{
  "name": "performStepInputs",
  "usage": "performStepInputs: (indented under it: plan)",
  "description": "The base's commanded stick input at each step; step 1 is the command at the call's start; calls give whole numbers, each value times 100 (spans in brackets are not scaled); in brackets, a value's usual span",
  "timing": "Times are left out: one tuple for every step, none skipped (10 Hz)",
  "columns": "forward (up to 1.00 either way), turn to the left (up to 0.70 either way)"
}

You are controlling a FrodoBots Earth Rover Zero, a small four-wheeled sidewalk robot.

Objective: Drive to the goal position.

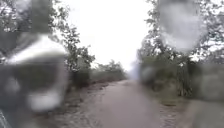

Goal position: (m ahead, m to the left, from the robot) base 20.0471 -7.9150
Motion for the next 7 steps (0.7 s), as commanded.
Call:
performStepInputs:
  plan:
    - [70,0]
    - [70,0]
    - [70,0]
    - [70,0]
    - [70,0]
    - [70,0]
    - [70,0]
